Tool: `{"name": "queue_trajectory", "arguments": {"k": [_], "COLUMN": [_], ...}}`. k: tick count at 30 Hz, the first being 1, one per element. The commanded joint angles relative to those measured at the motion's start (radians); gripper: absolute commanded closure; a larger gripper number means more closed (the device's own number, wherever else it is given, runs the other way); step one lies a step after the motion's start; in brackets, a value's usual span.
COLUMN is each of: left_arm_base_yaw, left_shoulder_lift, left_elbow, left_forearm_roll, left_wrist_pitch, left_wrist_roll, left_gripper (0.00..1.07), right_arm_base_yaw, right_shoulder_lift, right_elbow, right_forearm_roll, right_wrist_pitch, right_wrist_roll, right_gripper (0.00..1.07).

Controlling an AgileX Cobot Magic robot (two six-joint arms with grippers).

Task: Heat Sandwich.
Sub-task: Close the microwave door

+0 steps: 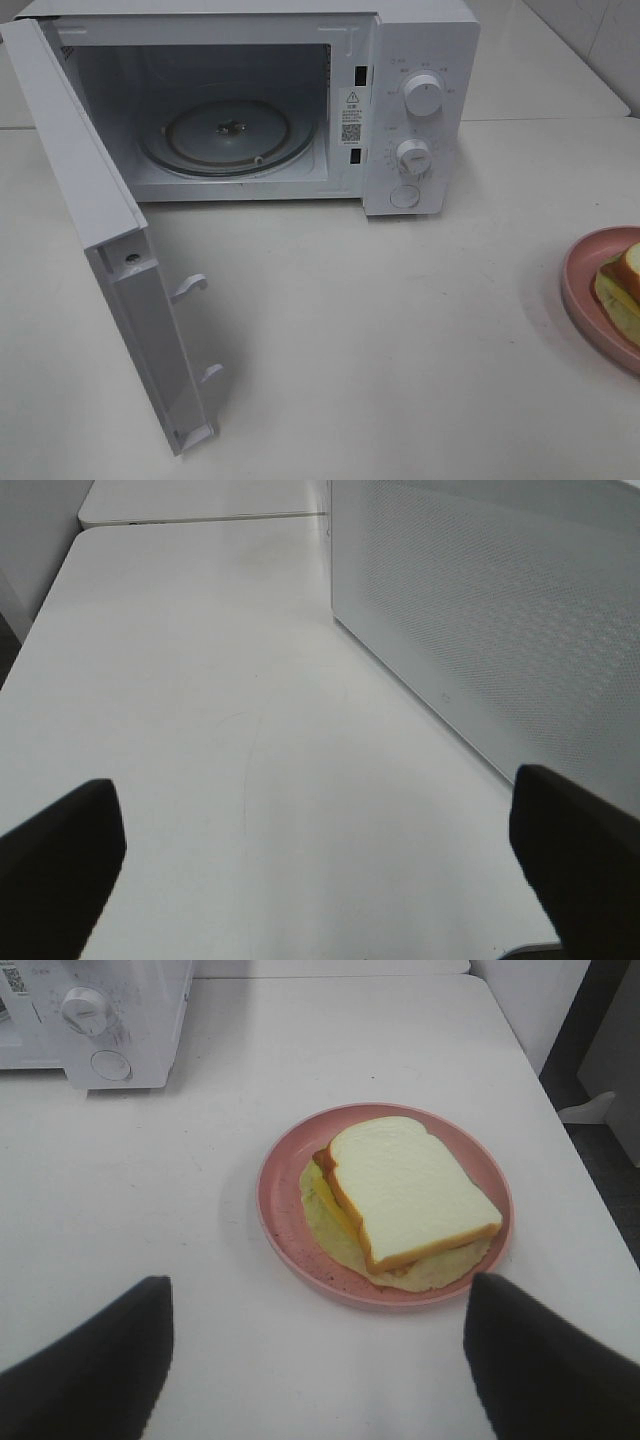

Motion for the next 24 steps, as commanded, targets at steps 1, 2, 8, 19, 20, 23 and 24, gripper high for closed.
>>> {"name": "queue_trajectory", "arguments": {"k": [1,2,8,19,20,23,24], "left_arm_base_yaw": [0.001,0.001,0.001,0.001,0.001,0.001,0.001], "left_shoulder_lift": [-0.021,-0.021,-0.021,-0.021,-0.021,-0.021,-0.020], "left_elbow": [0.004,0.004,0.004,0.004,0.004,0.004,0.004], "left_forearm_roll": [-0.002,-0.002,-0.002,-0.009,-0.009,-0.011,-0.013], "left_wrist_pitch": [-0.007,-0.007,-0.007,-0.007,-0.007,-0.007,-0.010], "left_wrist_roll": [-0.005,-0.005,-0.005,-0.005,-0.005,-0.006,-0.008], "left_gripper": [0.04,0.04,0.04,0.04,0.04,0.04,0.04], "right_arm_base_yaw": [-0.007,-0.007,-0.007,-0.007,-0.007,-0.007,-0.007], "right_shoulder_lift": [-0.027,-0.027,-0.027,-0.027,-0.027,-0.027,-0.027], "right_elbow": [0.002,0.002,0.002,0.002,0.002,0.002,0.002], "right_forearm_roll": [0.001,0.001,0.001,0.001,0.001,0.001,0.001], "right_wrist_pitch": [-0.002,-0.002,-0.002,-0.002,-0.002,-0.002,-0.002], "right_wrist_roll": [-0.008,-0.008,-0.008,-0.008,-0.008,-0.008,-0.008], "right_gripper": [0.31,0.31,0.31,0.31,0.31,0.31,0.31]}}
